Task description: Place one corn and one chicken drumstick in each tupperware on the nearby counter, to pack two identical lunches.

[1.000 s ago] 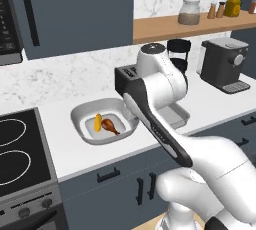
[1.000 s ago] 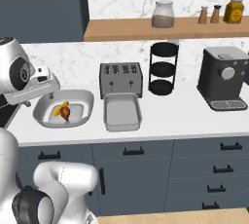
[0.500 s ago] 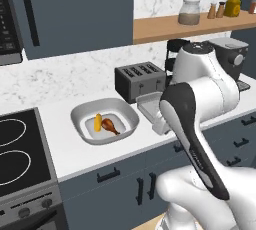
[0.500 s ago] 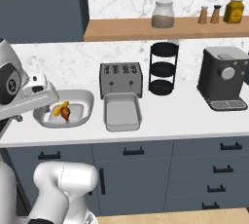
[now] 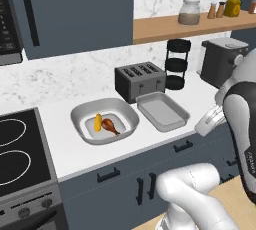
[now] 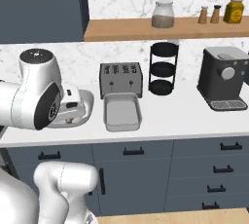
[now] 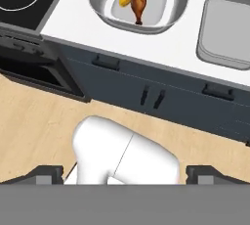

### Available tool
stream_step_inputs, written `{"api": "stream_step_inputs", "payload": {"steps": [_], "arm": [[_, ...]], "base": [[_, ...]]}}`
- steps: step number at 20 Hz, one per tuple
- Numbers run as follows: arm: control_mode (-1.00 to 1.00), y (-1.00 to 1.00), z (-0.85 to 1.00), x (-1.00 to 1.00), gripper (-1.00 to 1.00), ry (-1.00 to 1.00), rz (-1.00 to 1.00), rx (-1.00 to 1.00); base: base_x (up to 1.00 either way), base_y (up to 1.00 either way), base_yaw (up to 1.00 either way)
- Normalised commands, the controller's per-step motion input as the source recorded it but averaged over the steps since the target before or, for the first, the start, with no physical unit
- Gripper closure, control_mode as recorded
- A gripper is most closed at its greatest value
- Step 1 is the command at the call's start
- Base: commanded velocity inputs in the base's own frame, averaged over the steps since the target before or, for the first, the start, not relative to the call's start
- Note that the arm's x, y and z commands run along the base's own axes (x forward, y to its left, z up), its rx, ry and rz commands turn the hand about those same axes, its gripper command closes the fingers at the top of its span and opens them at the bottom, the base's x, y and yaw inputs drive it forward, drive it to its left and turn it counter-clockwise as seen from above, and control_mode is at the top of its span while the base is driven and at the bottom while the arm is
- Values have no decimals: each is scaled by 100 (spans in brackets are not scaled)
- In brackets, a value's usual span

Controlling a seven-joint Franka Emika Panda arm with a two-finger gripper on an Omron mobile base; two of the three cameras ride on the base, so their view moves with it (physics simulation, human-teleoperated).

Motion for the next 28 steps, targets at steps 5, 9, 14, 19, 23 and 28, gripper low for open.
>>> {"api": "stream_step_inputs", "payload": {"steps": [5, 9, 14, 19, 23, 28], "arm": [[-100, -1, 30, 0, -100, 0, 0, 24], [100, 0, 0, 0, -100, 0, 0, 0], [100, 0, 0, 0, -100, 0, 0, 0], [100, 0, 0, 0, -100, 0, 0, 0], [100, 0, 0, 0, -100, 0, 0, 0], [100, 0, 0, 0, -100, 0, 0, 0]], "base": [[0, 0, 0], [-1, 26, 0], [0, 38, -31], [0, 14, -48], [-5, -30, -18], [-6, -84, 23]]}}
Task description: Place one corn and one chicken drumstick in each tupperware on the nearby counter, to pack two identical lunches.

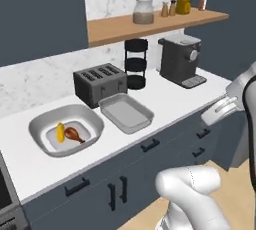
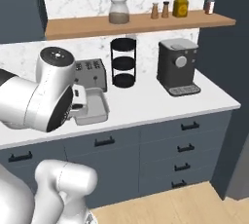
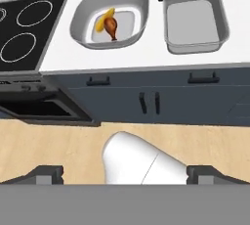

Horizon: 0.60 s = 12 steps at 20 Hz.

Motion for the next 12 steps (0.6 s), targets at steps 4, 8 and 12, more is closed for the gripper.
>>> {"api": "stream_step_inputs", "payload": {"steps": [4, 8, 12], "arm": [[100, 0, 0, 0, -100, 0, 0, 0], [100, 0, 0, 0, -100, 0, 0, 0], [100, 0, 0, 0, -100, 0, 0, 0]], "base": [[0, -100, 53], [-24, -100, 51], [-83, -100, 18]]}}
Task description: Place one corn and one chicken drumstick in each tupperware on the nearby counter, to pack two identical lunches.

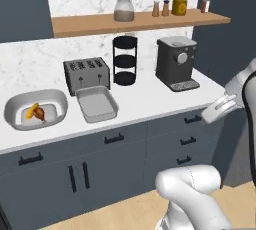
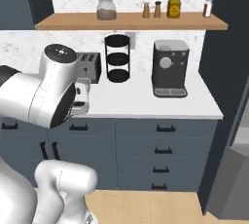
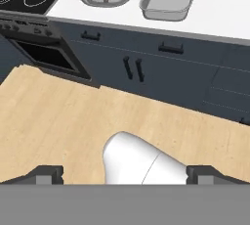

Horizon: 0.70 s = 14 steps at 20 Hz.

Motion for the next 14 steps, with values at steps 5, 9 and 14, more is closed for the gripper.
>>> {"api": "stream_step_inputs", "payload": {"steps": [5, 9, 14], "arm": [[100, 0, 0, 0, -100, 0, 0, 0], [100, 0, 0, 0, -100, 0, 0, 0], [100, 0, 0, 0, -100, 0, 0, 0]], "base": [[-58, -100, 0], [7, -98, 3], [30, -80, 8]]}}
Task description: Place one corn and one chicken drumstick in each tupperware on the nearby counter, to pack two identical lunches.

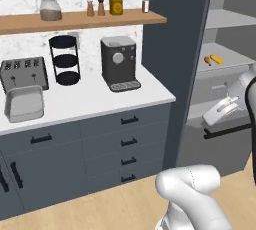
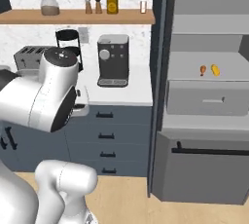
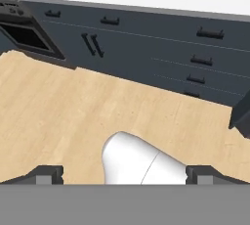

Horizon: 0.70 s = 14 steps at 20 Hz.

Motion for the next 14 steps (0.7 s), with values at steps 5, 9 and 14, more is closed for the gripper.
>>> {"api": "stream_step_inputs", "payload": {"steps": [5, 9, 14], "arm": [[100, 0, 0, 0, -100, 0, 0, 0], [100, 0, 0, 0, -100, 0, 0, 0], [100, 0, 0, 0, -100, 0, 0, 0]], "base": [[30, -59, 4], [57, -45, 0], [56, -37, 0]]}}
